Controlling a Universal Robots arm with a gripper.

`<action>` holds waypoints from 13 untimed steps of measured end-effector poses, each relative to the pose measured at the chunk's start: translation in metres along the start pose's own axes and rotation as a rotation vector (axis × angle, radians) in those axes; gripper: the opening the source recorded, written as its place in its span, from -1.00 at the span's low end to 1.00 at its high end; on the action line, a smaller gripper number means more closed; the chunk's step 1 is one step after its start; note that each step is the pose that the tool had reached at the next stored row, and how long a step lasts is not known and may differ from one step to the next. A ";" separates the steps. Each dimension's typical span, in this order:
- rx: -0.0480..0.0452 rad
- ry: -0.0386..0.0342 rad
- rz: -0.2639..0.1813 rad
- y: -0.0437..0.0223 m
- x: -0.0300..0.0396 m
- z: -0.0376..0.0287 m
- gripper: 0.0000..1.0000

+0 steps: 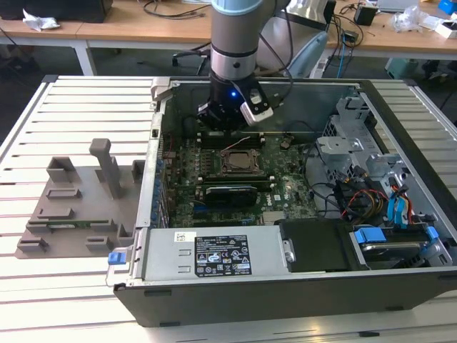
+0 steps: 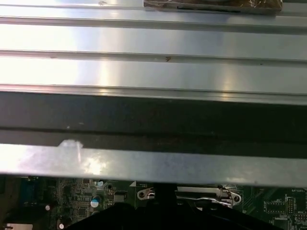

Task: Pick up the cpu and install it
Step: 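Install the first cpu locking lever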

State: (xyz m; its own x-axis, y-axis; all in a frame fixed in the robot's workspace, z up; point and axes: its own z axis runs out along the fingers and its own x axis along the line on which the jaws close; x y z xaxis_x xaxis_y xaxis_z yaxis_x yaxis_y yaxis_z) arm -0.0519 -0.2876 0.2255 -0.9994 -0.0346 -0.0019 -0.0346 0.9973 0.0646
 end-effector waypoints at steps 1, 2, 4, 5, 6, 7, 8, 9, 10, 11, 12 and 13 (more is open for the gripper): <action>-0.0001 0.0001 -0.001 0.0005 -0.0010 0.0009 -0.78; -0.0002 0.0002 -0.002 0.0009 -0.0021 0.0021 -0.78; 0.0002 0.0006 -0.003 0.0009 -0.0041 0.0045 -0.78; 0.0003 0.0008 -0.004 0.0007 -0.0057 0.0060 -0.78; 0.0004 0.0011 -0.006 0.0006 -0.0073 0.0076 -0.78; 0.0004 0.0013 -0.006 0.0005 -0.0081 0.0083 -0.78; 0.0005 0.0015 -0.007 0.0004 -0.0089 0.0088 -0.78; 0.0006 0.0017 -0.008 0.0003 -0.0102 0.0097 -0.78; 0.0008 0.0019 -0.008 0.0002 -0.0113 0.0104 -0.78; 0.0010 0.0023 -0.009 0.0001 -0.0132 0.0116 -0.78; 0.0012 0.0025 -0.009 0.0000 -0.0143 0.0122 -0.78; 0.0014 0.0026 -0.010 0.0000 -0.0154 0.0128 -0.78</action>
State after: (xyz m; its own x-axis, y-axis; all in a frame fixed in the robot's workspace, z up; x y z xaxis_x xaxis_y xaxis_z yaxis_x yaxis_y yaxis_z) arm -0.0365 -0.2862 0.2127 -0.9990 -0.0443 0.0000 -0.0442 0.9970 0.0632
